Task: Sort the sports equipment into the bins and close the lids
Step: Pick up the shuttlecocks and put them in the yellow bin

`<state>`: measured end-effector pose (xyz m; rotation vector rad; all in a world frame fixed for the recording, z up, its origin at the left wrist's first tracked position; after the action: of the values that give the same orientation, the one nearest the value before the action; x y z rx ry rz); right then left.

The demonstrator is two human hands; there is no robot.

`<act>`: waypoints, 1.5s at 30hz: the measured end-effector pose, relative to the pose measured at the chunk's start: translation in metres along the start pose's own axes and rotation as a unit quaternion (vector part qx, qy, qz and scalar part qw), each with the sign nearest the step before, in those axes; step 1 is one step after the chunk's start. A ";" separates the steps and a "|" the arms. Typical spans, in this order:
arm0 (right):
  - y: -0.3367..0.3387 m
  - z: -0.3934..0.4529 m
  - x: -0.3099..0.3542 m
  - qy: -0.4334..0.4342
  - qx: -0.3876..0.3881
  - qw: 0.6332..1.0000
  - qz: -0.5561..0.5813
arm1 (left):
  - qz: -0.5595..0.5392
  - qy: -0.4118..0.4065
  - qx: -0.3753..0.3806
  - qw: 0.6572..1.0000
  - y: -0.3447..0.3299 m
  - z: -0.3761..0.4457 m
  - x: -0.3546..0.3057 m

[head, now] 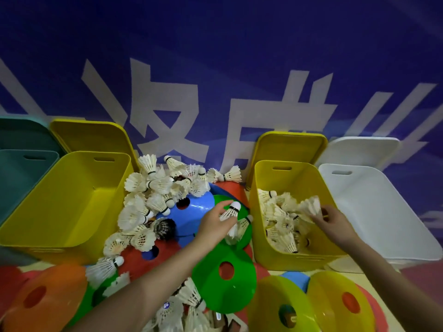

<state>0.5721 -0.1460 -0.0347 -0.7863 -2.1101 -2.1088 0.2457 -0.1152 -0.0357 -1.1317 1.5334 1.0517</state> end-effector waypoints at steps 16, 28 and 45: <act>-0.037 0.029 -0.026 0.195 0.195 0.885 -0.374 | -0.024 -0.039 0.002 0.999 -0.118 0.012 -0.017; -0.005 0.043 -0.060 0.044 -0.050 0.996 0.051 | 0.220 -0.030 0.037 0.974 -0.169 0.080 -0.006; 0.002 0.039 -0.061 -0.003 -0.087 0.989 0.122 | 0.338 0.077 0.088 0.934 -0.195 0.122 0.068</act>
<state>0.6383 -0.1280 -0.0594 -1.0124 -1.7442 -2.1782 0.4477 -0.0507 -0.1476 -0.5667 2.1750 1.2487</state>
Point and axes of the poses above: each hand's wrist, its own z-axis towards the middle knuckle, its own y-axis out of the back of the hand, x = y × z, the point moved 3 cm from there along z, towards the middle knuckle, and after that the axes turned 14 degrees about -z, right-handed, at the moved point
